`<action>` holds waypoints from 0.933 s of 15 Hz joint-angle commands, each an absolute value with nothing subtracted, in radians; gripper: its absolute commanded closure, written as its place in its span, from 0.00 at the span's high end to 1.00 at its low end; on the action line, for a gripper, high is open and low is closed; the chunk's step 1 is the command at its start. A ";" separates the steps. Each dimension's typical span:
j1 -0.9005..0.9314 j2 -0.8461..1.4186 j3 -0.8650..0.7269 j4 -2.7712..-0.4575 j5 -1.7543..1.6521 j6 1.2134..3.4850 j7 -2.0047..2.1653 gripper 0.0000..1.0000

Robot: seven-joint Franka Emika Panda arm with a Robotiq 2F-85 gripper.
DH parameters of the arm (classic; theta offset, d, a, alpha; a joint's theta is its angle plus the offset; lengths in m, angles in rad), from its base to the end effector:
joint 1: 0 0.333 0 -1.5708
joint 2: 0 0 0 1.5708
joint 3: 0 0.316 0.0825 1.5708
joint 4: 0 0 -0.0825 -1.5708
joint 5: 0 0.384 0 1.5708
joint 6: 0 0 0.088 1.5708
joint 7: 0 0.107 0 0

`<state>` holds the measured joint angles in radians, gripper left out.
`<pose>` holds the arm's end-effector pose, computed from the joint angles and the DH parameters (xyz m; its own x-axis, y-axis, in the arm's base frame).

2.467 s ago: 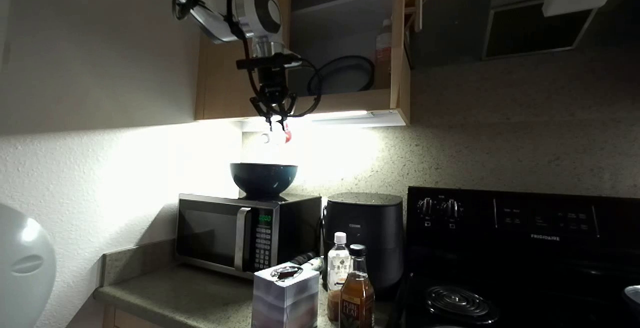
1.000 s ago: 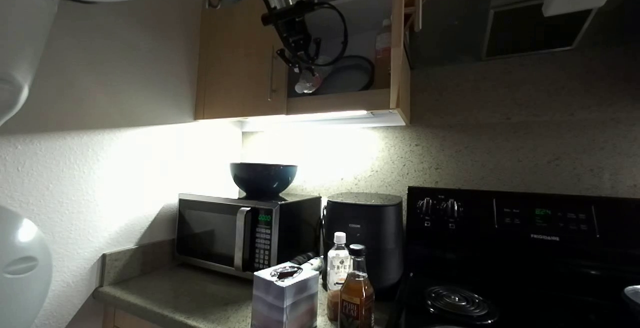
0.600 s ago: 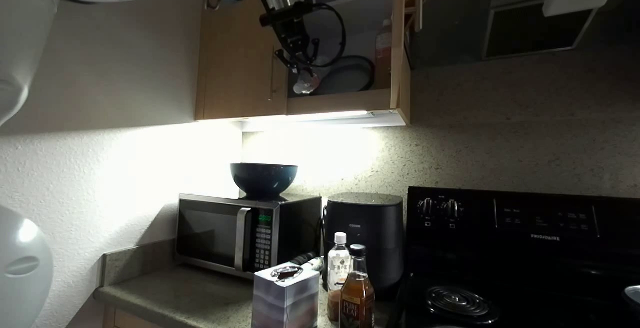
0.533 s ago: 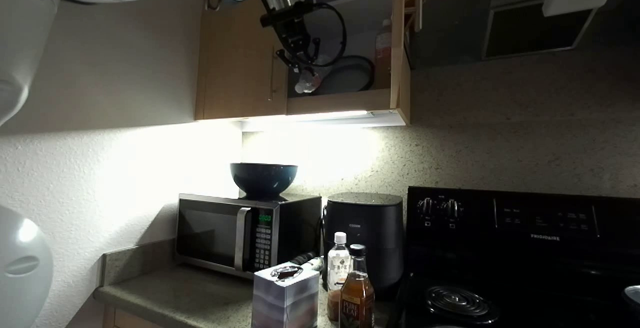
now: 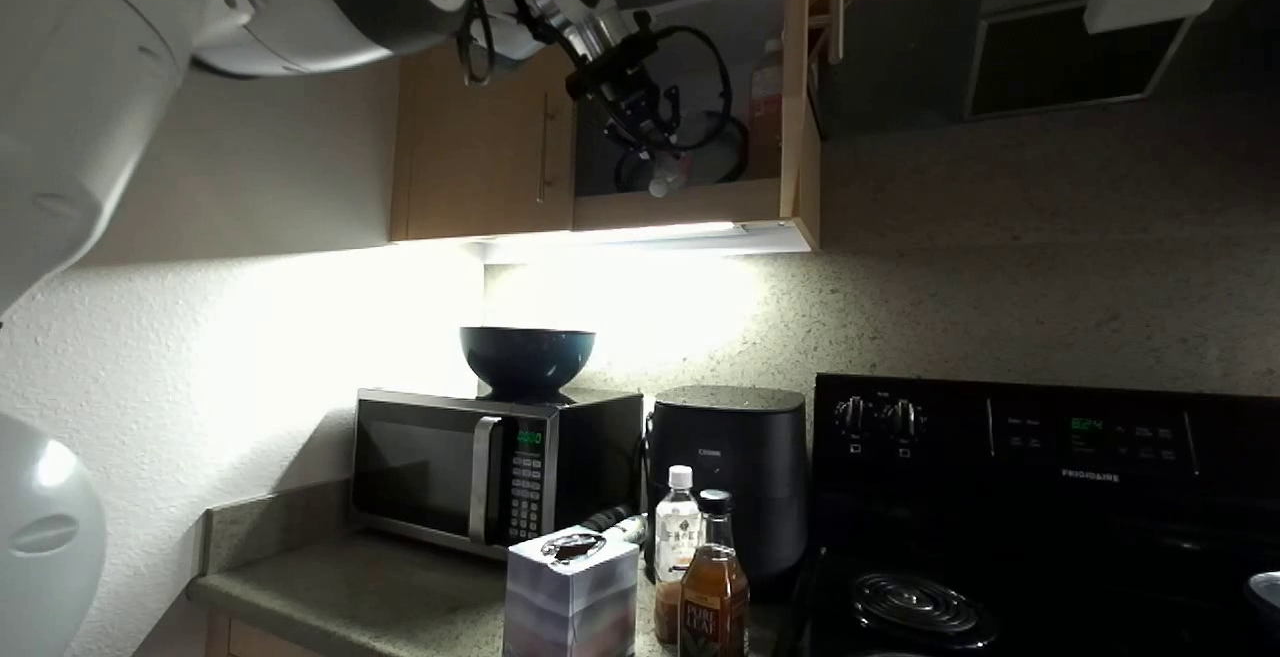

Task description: Put the bottle at the left of the box in the top cabinet

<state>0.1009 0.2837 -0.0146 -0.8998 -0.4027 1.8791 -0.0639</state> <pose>0.6259 0.0269 0.8147 0.7661 0.2473 0.5932 -0.0189 -0.9140 0.4053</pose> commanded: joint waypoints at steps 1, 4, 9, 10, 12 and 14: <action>0.111 0.409 -0.042 -0.747 -0.470 1.928 -0.024 0.08; 0.105 0.441 -0.035 -0.683 -0.433 1.891 -0.010 0.07; 0.109 0.424 -0.054 -0.697 -0.469 1.922 0.029 0.07; 0.108 0.430 -0.062 -0.695 -0.476 1.934 0.051 0.07; 0.104 0.457 -0.081 -0.687 -0.488 1.967 0.076 0.07; 0.104 0.483 -0.102 -0.677 -0.498 1.994 0.093 0.07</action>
